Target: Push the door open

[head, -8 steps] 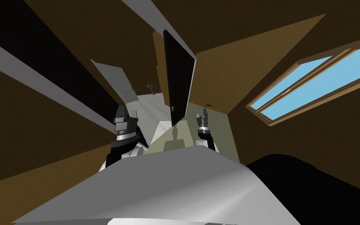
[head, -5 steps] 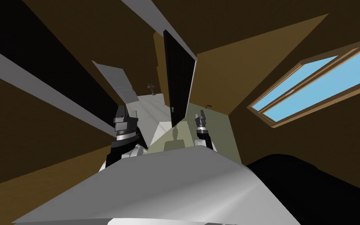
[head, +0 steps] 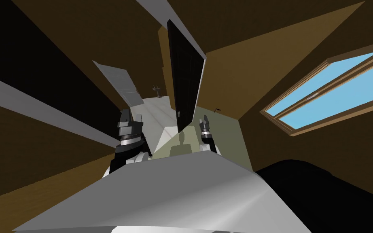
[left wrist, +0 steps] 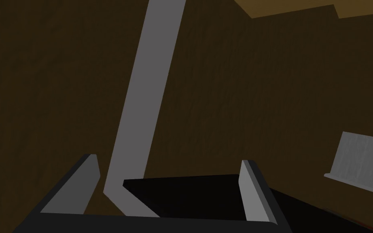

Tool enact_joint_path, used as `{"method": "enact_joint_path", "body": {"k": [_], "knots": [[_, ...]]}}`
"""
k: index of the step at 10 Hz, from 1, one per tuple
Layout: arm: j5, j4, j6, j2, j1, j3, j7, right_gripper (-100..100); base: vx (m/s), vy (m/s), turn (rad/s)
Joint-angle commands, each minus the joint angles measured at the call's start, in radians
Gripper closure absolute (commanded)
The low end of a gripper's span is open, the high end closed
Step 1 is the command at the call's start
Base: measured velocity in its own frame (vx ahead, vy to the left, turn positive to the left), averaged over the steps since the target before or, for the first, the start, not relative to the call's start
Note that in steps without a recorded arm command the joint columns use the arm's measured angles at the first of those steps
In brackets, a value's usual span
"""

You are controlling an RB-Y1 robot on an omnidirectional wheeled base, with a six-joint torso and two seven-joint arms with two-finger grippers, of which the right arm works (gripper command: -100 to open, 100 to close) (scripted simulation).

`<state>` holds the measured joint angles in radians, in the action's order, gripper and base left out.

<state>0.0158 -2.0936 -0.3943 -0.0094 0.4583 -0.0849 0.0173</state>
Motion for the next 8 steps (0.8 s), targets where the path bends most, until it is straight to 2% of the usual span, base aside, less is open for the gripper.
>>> {"method": "enact_joint_path", "body": {"k": [1, 8], "knots": [[-0.004, 0.043, -0.015, -0.007, -0.018, -0.009, 0.006, -100, 0.085, -0.025, 0.02], [-0.025, 0.236, -0.069, -0.033, -0.101, -0.057, 0.029, -100, 0.094, -0.028, 0.025]]}}
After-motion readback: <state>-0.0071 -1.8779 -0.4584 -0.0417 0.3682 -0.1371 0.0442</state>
